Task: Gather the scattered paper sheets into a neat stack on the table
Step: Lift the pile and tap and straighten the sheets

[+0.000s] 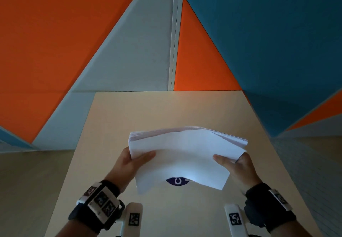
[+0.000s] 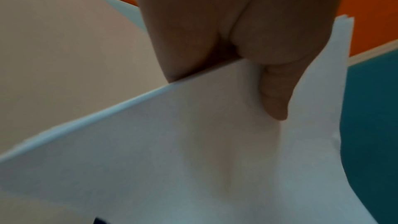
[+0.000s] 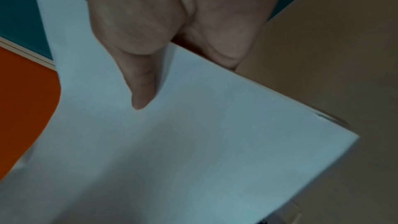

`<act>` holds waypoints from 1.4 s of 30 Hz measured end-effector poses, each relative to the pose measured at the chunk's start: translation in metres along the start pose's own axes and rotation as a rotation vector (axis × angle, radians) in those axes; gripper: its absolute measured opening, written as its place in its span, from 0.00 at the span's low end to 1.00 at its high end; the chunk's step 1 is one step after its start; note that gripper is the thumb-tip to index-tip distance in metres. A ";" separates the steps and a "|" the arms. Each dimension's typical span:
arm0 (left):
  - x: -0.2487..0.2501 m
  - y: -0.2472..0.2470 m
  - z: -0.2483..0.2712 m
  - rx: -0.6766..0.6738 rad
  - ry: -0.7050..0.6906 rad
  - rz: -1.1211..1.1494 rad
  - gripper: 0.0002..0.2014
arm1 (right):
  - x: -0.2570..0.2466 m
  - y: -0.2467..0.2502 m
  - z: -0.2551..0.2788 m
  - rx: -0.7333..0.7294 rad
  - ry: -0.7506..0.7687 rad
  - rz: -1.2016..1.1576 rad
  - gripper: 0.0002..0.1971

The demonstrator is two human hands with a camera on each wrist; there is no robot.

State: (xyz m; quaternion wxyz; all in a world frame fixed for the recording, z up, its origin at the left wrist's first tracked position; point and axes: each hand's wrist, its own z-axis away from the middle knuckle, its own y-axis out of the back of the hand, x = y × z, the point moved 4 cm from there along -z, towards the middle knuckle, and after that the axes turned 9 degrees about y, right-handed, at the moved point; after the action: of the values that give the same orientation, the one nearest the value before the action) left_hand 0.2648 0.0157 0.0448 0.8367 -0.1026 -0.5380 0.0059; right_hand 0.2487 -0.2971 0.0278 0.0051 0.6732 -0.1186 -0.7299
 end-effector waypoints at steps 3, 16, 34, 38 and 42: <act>0.010 -0.002 0.009 0.102 -0.125 -0.125 0.06 | -0.006 -0.003 0.003 0.023 0.036 -0.029 0.05; -0.049 0.012 -0.006 0.292 -0.016 -0.185 0.09 | 0.043 -0.023 0.014 0.037 -0.003 0.023 0.11; -0.058 0.024 -0.010 0.177 0.089 -0.275 0.15 | 0.069 -0.022 0.016 -0.134 -0.005 0.070 0.14; -0.050 0.025 -0.005 0.181 0.007 -0.235 0.14 | 0.060 -0.020 0.016 -0.117 0.017 0.056 0.10; -0.057 0.026 -0.004 0.175 -0.023 -0.219 0.14 | 0.063 -0.018 0.016 -0.115 0.018 0.039 0.13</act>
State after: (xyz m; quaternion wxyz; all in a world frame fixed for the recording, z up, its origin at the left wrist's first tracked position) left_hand 0.2468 0.0332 -0.0127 0.8319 0.0304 -0.5529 -0.0374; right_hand 0.2295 -0.2873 -0.0365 0.0591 0.6758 -0.0894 -0.7292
